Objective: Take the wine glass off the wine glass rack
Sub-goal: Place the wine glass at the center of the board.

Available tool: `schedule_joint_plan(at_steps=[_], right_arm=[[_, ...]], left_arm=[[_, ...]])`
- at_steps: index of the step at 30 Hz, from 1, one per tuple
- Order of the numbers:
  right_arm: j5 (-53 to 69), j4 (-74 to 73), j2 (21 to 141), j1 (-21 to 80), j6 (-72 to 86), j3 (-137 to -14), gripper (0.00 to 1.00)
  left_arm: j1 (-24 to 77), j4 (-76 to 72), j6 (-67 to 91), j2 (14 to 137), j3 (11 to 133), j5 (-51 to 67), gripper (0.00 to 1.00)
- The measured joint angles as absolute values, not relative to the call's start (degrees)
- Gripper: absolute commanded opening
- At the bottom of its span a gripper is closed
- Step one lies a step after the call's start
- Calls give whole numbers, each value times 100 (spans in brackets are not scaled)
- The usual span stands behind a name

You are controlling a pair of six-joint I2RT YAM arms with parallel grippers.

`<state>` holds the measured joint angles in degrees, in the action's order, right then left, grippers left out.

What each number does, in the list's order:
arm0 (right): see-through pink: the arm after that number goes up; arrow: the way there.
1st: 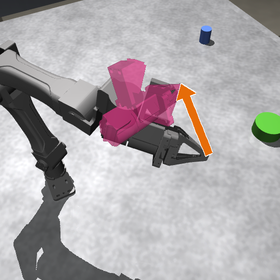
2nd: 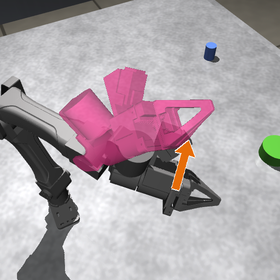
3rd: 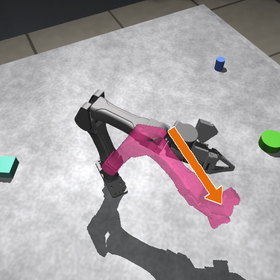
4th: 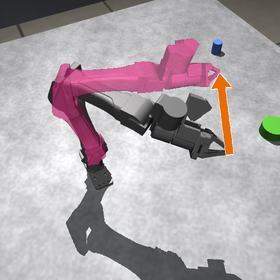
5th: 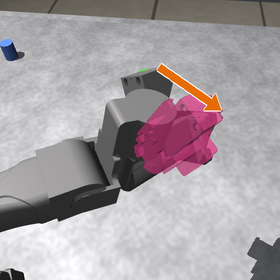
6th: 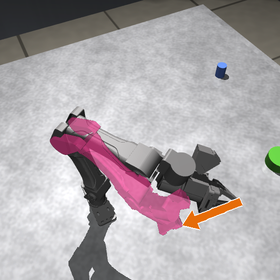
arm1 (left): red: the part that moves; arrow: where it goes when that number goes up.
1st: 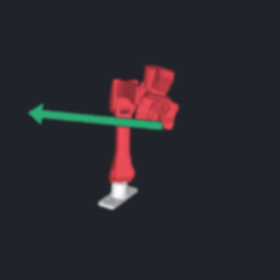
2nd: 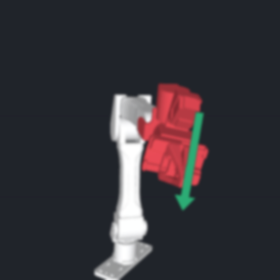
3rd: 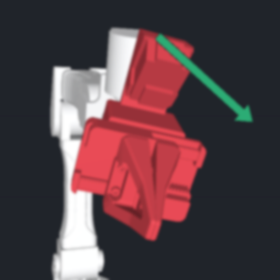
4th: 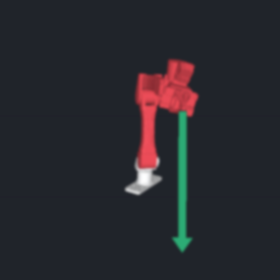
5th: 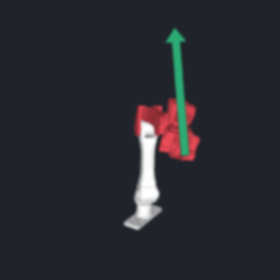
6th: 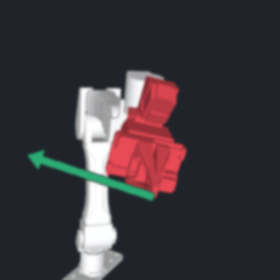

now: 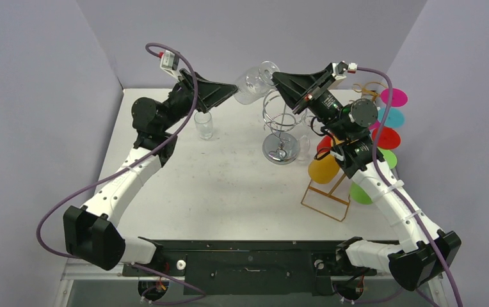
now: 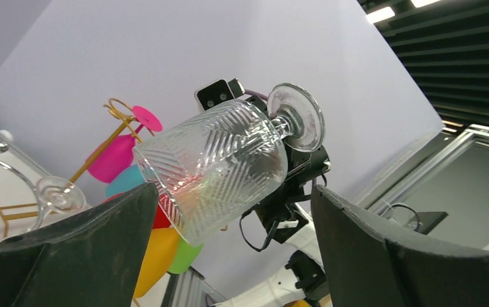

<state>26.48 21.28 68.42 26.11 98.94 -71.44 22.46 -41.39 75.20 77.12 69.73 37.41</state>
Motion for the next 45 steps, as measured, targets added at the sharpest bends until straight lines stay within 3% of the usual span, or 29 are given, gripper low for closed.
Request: schedule_joint_plan(at_steps=[3,10,31,37,45], right_arm=[[2646,2292,6842,2659,10044,-7137,0],[2646,2589,6842,2786,10289,-7107,0],[2611,3516,6869,2816,10973,-7063,0],[2569,3535,6836,2814,10991,-7059,0],[2222,2056,6563,2655,9675,-7177,45]], left_arm=[[2276,-4519,7839,7865,6973,3791,82],[2373,-5387,8543,7964,6973,3824,58],[2700,-6200,9391,8068,7336,3826,4],[2781,-6307,9397,8068,7526,3828,0],[2849,-5113,8683,7787,7526,3793,0]])
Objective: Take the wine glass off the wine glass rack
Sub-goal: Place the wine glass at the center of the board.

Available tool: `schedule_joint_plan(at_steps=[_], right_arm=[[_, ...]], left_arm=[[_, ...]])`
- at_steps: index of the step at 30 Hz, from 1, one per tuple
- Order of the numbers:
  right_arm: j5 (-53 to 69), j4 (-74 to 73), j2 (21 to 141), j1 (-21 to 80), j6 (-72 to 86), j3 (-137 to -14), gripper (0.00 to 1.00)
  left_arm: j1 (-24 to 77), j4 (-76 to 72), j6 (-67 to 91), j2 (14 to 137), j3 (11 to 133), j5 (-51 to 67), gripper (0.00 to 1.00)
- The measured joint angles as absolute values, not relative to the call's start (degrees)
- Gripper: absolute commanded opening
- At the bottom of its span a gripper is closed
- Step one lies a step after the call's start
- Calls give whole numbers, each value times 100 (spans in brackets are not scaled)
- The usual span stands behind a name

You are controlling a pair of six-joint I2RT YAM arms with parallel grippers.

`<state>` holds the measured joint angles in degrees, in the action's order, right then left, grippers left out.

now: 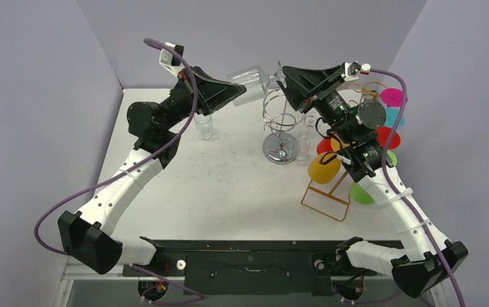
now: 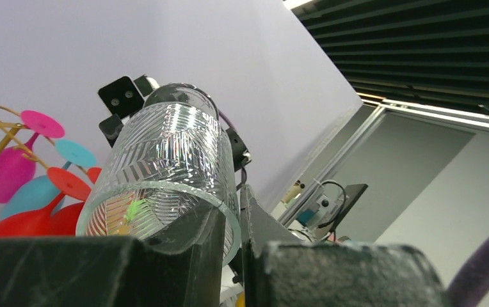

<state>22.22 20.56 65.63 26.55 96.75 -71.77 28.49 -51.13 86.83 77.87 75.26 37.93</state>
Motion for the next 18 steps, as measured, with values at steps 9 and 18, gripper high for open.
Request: schedule_joint_plan(at_steps=[9,18], right_arm=[[1645,-294,6403,2628,7734,-7913,76],[1100,-1640,6018,2628,6469,-8447,78]], left_arm=[[2893,-2696,7181,7146,7651,3553,0],[2906,1391,4954,7030,8855,1833,0]])
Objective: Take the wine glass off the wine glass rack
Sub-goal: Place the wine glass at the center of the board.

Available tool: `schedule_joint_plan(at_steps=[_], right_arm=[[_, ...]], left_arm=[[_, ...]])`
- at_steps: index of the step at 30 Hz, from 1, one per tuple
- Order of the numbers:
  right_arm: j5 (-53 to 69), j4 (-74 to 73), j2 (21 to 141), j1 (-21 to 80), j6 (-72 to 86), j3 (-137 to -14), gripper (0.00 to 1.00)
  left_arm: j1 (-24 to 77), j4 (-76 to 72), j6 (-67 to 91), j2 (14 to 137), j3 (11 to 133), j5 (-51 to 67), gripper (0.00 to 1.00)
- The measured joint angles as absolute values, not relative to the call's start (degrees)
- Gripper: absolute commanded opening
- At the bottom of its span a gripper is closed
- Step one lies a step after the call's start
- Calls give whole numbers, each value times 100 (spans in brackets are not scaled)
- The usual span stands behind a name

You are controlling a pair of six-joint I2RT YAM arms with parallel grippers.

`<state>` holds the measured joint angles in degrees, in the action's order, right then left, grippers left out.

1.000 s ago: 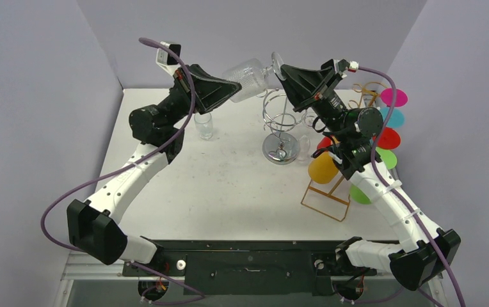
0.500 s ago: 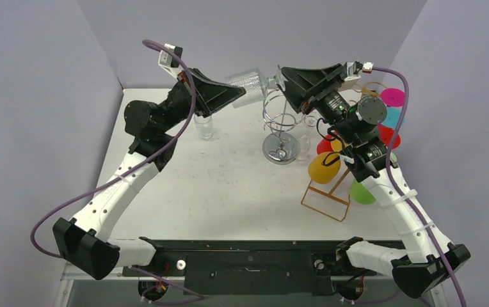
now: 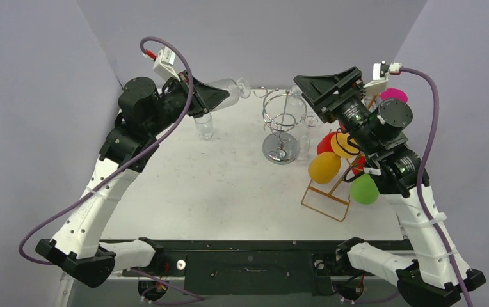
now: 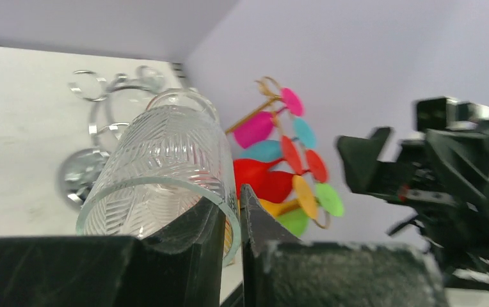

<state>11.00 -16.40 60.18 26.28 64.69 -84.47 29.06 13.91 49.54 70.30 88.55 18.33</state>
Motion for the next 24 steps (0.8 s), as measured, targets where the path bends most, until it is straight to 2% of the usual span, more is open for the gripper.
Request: schedule_joint_plan(at_steps=[5,11,24], right_arm=[[956,-2185,5977,2628,5944,-8639,78],[869,-2823,5988,2630,5365,-8943,79],[668,-3734,6027,2630,4414,-9472,80]], left_arm=[[2904,3142,4018,7293,9581,445,0],[2650,4405,3378,7970,9850,-696,0],[1826,5334,2864,10009,10108,-1761,0]])
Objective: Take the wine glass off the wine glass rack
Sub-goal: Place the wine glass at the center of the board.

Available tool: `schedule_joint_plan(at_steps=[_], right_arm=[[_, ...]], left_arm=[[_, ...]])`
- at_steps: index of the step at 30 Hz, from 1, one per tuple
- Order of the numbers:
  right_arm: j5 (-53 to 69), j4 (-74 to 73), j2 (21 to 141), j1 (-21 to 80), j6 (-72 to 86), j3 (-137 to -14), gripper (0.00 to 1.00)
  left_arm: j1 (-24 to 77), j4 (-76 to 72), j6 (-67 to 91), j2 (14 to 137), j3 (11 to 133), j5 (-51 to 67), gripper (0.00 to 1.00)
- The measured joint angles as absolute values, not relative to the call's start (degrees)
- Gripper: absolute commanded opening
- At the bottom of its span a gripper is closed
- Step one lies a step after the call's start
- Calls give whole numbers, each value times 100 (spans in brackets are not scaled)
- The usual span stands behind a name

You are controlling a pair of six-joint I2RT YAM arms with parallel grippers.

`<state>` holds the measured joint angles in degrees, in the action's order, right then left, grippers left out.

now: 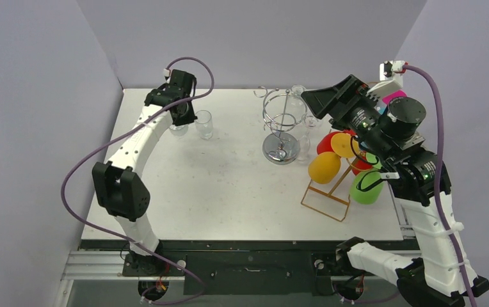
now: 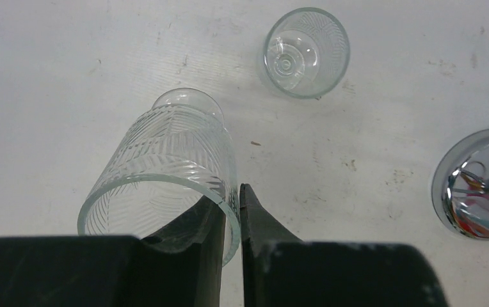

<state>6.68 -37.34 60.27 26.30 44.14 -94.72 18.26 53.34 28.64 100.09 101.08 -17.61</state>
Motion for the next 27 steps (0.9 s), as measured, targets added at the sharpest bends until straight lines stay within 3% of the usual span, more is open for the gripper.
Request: schedule_joint_plan(at_steps=[14,27], right_arm=[[617,-4193,6027,2628,4049,-9686,80],[486,-4488,6016,2628,3940,-9880,80]], left_arm=[[1492,5531,2628,12029,11675,-1881,0],[1146,5645,2571,13039,12202,-1527,0]])
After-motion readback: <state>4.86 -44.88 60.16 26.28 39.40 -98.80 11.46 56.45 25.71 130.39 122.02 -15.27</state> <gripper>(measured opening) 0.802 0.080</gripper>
